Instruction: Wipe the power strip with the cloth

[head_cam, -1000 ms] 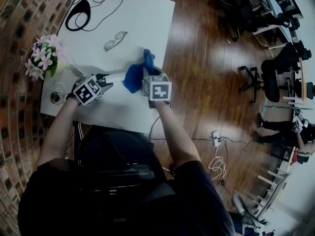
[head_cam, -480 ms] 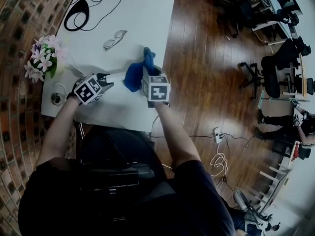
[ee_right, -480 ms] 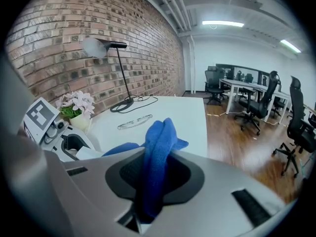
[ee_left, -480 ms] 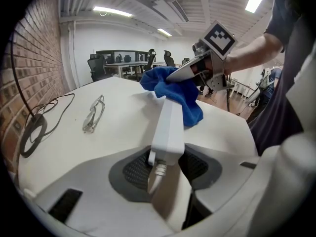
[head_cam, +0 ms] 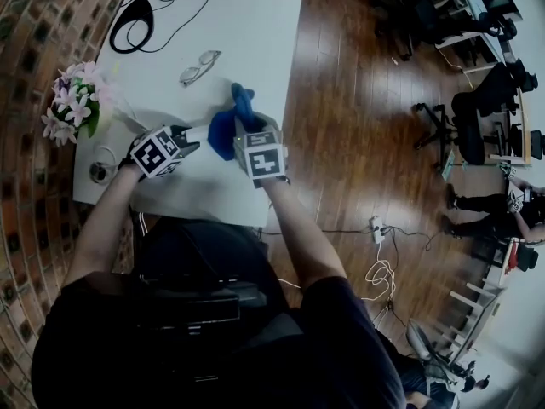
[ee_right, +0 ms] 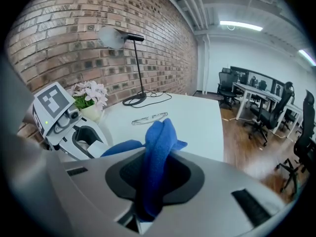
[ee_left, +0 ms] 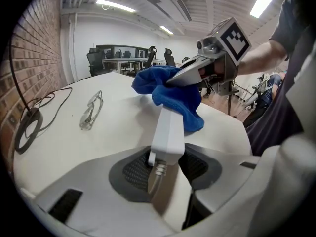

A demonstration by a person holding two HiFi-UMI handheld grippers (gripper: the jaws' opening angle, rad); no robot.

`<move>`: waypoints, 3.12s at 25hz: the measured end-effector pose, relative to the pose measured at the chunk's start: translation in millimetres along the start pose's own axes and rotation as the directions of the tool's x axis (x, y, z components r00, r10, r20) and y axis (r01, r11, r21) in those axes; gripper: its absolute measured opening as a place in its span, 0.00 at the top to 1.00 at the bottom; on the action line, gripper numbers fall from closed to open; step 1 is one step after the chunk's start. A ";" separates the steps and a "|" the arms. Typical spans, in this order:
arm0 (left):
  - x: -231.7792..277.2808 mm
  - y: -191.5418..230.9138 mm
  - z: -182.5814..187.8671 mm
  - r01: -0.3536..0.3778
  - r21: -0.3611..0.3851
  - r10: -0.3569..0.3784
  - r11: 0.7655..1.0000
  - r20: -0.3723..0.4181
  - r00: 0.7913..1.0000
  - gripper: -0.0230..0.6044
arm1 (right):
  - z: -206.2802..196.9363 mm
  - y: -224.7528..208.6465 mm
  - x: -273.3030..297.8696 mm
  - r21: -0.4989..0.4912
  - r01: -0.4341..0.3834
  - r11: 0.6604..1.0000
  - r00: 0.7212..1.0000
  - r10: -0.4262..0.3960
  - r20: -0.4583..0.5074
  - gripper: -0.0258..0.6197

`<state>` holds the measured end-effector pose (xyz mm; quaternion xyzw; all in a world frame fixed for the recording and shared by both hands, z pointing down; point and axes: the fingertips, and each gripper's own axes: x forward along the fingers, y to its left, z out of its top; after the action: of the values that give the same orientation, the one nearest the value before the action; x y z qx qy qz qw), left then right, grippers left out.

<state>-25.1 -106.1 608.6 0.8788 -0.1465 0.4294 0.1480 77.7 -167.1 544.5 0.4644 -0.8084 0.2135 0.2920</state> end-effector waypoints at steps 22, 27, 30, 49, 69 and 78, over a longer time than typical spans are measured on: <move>-0.1 -1.3 1.6 0.033 -0.010 -0.033 0.999 -0.018 0.999 0.67 | 6.5 59.0 9.1 -0.080 -0.086 0.993 0.996 0.085 -0.019 0.86; 0.2 -2.6 0.9 0.037 -0.009 -0.038 0.999 -0.019 0.999 0.67 | 5.1 74.4 10.7 -0.087 -0.120 0.989 0.993 0.118 -0.032 0.86; -0.1 -1.7 1.5 0.036 -0.007 -0.036 0.999 -0.016 0.999 0.67 | 6.2 84.4 11.6 -0.081 -0.153 0.985 0.988 0.151 -0.035 0.86; -0.3 -2.9 1.9 0.026 -0.002 -0.026 1.000 -0.015 1.000 0.67 | 6.0 118.0 13.7 -0.106 -0.233 0.967 0.971 0.227 -0.070 0.86; -5.8 -12.6 6.3 0.021 0.032 -0.020 0.999 -0.018 1.000 0.68 | 7.5 154.2 18.8 -0.104 -0.365 0.925 0.925 0.349 -0.148 0.86; -6.3 -12.5 6.9 0.020 0.028 -0.020 0.999 -0.019 1.000 0.68 | 10.9 149.3 23.6 -0.180 -0.334 0.925 0.940 0.311 -0.144 0.86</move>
<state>-19.1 -96.5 597.9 0.8780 -0.1304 0.4382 0.1414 -65.3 -117.3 541.2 0.2802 -0.8733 0.2015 0.3438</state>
